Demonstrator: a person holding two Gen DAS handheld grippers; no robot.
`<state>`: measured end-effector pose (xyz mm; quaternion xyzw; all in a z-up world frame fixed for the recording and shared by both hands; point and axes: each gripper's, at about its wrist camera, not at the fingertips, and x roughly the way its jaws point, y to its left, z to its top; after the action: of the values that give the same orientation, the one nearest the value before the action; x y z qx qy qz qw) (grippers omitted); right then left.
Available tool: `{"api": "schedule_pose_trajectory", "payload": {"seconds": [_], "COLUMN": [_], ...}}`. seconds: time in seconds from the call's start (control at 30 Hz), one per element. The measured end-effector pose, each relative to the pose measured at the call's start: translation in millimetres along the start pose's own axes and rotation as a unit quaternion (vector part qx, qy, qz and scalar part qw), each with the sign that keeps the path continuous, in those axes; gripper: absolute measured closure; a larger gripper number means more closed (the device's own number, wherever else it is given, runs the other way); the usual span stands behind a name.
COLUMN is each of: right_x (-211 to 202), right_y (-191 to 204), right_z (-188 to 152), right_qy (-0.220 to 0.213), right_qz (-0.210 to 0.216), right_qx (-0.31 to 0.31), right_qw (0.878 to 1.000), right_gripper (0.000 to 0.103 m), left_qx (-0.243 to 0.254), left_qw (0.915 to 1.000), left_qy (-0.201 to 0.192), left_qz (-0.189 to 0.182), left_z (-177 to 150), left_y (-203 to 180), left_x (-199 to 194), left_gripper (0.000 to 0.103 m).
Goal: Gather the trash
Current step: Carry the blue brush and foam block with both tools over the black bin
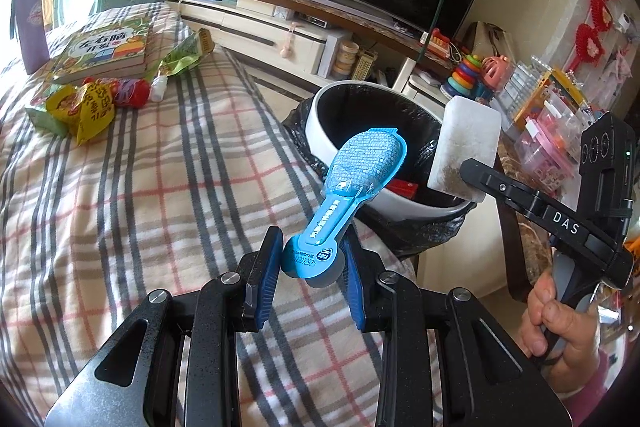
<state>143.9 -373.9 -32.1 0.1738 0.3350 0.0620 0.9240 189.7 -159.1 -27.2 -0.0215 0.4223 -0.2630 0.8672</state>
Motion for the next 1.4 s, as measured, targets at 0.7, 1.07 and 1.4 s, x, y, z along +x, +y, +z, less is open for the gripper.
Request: {"api": "schedule_pose_trajectory", "payload": {"seconds": [0.7,1.07,1.4], "right_x": [-1,5,12], "right_y": [-30,-30,-35], "right_z": [18,30,33], "right_qy": [-0.002,0.001,0.01], "right_qz": [-0.032,-0.039,-0.042], "right_qx": [0.003,-0.01,-0.011], "right_qw": [0.999,0.999,0.999], "right_gripper": [0.07,0.07,0.07], "left_qx": [0.041,0.055,0.058], "left_qw": [0.9991,0.9984,0.9983], "left_qy": [-0.008,-0.004,0.007], "left_qz": [-0.01,-0.008,-0.002], "left_z": [40,52,56], "left_y": [-33,-44,-45], "left_x": [19,32,44], "left_gripper": [0.075,0.075,0.075]}}
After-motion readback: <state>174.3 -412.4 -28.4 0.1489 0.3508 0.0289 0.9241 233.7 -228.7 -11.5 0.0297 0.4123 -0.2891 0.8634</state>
